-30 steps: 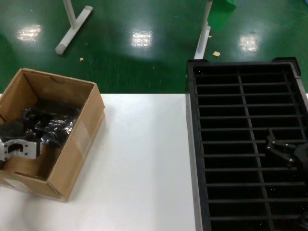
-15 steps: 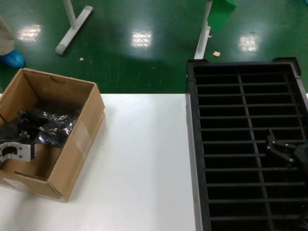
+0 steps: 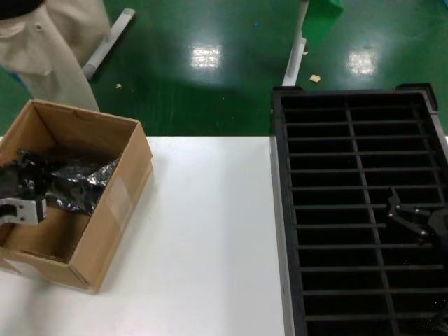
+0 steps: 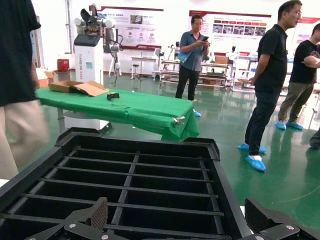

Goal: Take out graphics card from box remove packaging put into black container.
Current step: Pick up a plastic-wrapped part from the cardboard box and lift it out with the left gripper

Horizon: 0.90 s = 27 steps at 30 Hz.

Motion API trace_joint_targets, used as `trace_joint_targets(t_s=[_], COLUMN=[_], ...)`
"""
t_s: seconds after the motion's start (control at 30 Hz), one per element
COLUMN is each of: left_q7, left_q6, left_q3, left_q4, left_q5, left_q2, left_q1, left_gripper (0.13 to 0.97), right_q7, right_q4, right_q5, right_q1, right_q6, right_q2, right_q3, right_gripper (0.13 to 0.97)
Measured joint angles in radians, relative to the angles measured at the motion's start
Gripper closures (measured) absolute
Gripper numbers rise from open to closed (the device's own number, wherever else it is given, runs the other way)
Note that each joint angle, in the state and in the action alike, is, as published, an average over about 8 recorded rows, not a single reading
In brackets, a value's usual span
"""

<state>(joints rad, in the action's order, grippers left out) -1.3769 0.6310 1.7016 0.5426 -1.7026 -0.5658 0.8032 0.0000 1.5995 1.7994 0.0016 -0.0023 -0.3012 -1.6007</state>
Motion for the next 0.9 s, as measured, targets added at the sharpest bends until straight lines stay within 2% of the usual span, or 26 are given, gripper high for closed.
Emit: trace_joint_targets(t_s=[0.27, 0.57, 0.73, 0.9], left_q7=[0.185, 0.387, 0.489, 0.568], left_q6=[-0.009, 0.006, 0.027, 0.056], left_q3=[0.014, 0.005, -0.026, -0.091], left_q4=[0.208, 0.449, 0.578, 0.707], left_q5=[0.024, 0.035, 0.016, -0.028], left_q2=[-0.075, -0.199, -0.276, -0.357], left_q1=[-0.095, -0.200, -0.267, -0.355], left_gripper=[0.955, 0.955, 0.955, 0.955], right_q7=[0.000, 0.000, 0.000, 0.000], right_q4=[0.000, 0.000, 0.000, 0.000], right_q5=[0.000, 0.000, 0.000, 0.000], right_q1=[0.000, 0.000, 0.000, 0.000], right_q6=[0.000, 0.000, 0.000, 0.000], right_q2=[0.000, 0.000, 0.000, 0.000], right_q3=[0.000, 0.000, 0.000, 0.000], right_gripper=[0.129, 0.129, 0.129, 0.129])
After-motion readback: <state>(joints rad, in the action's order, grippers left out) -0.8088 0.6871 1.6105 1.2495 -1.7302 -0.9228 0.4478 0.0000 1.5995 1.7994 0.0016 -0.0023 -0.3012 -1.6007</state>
